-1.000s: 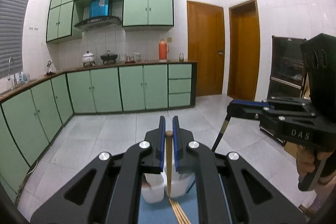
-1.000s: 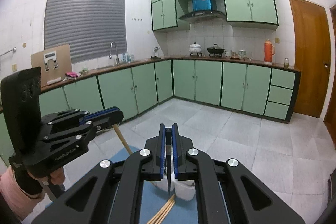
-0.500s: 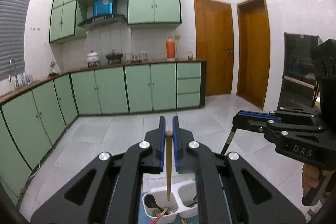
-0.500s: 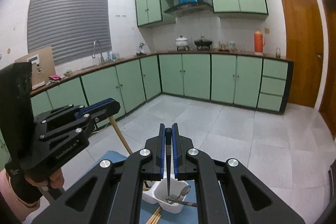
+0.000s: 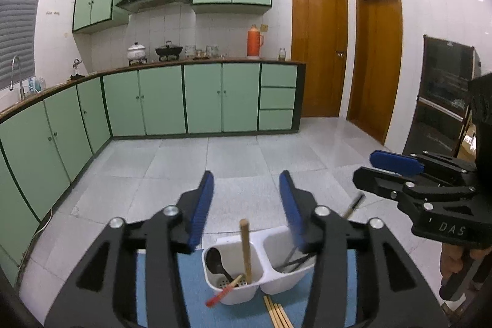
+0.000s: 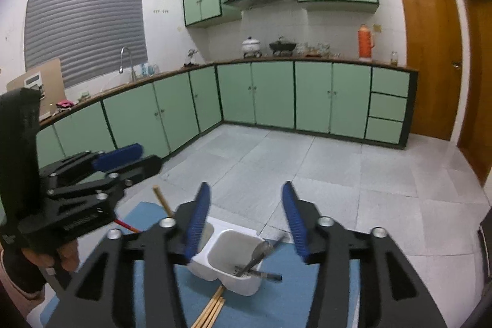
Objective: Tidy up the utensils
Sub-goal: 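Move both open tools back toward the remaining chopsticks on the mat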
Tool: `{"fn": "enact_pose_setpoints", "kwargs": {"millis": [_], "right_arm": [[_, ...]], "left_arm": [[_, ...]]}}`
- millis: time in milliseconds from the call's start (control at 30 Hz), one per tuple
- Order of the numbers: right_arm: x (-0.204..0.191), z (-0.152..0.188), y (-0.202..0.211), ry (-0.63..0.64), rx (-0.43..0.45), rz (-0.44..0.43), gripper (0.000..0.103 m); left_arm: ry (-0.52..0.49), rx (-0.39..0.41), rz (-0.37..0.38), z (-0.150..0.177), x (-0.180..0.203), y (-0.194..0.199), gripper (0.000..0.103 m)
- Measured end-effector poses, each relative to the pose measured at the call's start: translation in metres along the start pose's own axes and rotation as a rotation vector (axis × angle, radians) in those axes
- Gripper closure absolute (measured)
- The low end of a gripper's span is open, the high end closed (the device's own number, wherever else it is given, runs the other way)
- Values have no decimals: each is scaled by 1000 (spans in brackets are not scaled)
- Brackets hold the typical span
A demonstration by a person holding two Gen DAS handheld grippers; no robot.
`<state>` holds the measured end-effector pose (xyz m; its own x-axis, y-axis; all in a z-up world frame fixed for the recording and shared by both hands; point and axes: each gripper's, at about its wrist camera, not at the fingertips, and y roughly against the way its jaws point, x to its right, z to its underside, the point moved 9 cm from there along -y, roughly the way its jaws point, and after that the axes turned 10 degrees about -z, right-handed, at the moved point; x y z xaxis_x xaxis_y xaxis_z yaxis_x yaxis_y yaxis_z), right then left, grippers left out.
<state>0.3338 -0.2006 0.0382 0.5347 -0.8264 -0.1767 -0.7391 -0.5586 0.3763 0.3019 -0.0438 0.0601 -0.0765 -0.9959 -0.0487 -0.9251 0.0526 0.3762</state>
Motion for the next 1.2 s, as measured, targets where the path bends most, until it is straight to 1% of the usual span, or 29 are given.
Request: {"fn": "enact_pose_setpoints", "kwargs": {"millis": [67,100,167,200,233,267,300,333,433,533,633,667,733,767,867,1033,1167,1200], "right_arm": [[-1,5,15,9,24,34,37],[-3,8,24,19,41,55,34],[-8,16,40,29,64,76,23],[-10,22,48,29,74,88,21],[-11,26,54,28,84,96,16],[-14,34,63,27,95,103,10],[-16,40,68,25,101,109,7],[-18,48,74,19,108,121,6],[-24,72,83,-14,95,115,6],[-28,101,84,-50,56,114,5],[-31,136,81,-85,-2,104,6],[-31,143,78,-89,-16,107,6],[-34,163,74,-100,-48,105,6],[-36,172,72,-110,-61,103,6],[-37,198,66,-141,-104,98,7],[-49,236,57,-141,-182,77,12],[-58,263,54,-149,-239,48,13],[-61,270,52,-145,-255,42,13]], "left_arm": [[4,37,-11,2,-4,20,42],[2,52,-16,3,-3,29,37],[5,77,-26,8,-5,46,32],[16,88,-28,14,-6,58,28],[23,91,-27,17,-7,64,26],[32,95,-29,25,-8,73,21],[35,98,-35,31,-8,79,19],[40,98,-43,38,-9,85,16],[47,74,-51,63,-8,95,14],[49,9,-52,98,-8,98,13],[28,-71,-62,142,-9,99,13],[23,-85,-63,150,-10,99,13],[1,-136,-70,175,-9,98,13],[-12,-170,-67,190,-8,97,13],[-27,-238,-57,221,-6,94,13],[-43,-315,-35,256,-3,94,13],[-55,-371,-38,277,-5,93,13],[-58,-383,-42,282,0,94,13]]}}
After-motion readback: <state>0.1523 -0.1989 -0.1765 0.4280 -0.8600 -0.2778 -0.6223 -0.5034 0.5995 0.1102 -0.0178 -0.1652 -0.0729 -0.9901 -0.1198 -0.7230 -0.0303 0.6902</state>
